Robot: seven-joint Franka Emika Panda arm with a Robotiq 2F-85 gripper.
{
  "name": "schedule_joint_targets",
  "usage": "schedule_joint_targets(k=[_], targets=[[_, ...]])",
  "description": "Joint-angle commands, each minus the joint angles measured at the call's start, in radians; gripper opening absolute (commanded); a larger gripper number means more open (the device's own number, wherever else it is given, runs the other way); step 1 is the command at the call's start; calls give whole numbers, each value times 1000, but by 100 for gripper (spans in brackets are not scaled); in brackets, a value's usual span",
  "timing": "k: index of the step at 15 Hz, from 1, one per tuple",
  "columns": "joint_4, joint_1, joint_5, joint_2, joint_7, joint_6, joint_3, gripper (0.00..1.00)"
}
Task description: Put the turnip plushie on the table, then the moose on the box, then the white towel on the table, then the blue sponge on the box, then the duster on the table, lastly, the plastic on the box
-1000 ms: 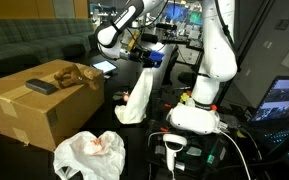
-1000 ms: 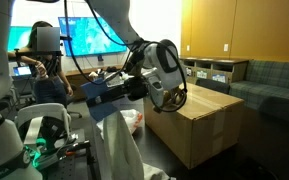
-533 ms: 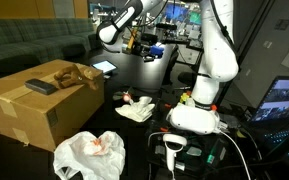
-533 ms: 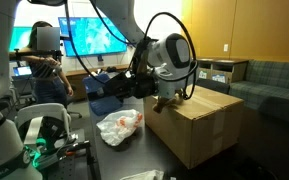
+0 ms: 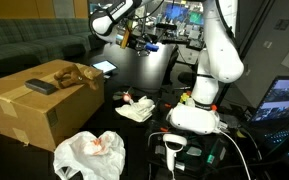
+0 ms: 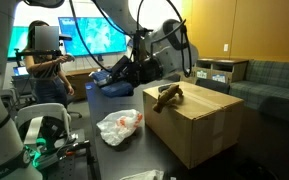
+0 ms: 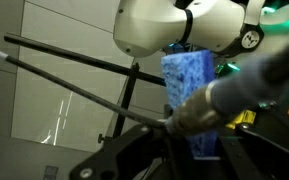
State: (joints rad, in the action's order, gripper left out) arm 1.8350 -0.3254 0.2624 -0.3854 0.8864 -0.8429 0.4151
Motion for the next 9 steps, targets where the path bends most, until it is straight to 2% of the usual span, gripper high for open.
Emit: schedule_joint_targets(k=[1, 4, 6, 7, 9], targets=[[-132, -67, -49, 39, 71, -1, 61, 3], [-287, -70, -180, 12, 94, 6, 76, 3], [-416, -50, -290, -19, 131, 21, 62, 3], [-475, 71, -326, -14, 196, 20, -83, 3], [-566, 110, -404, -39, 260, -27, -141, 3]])
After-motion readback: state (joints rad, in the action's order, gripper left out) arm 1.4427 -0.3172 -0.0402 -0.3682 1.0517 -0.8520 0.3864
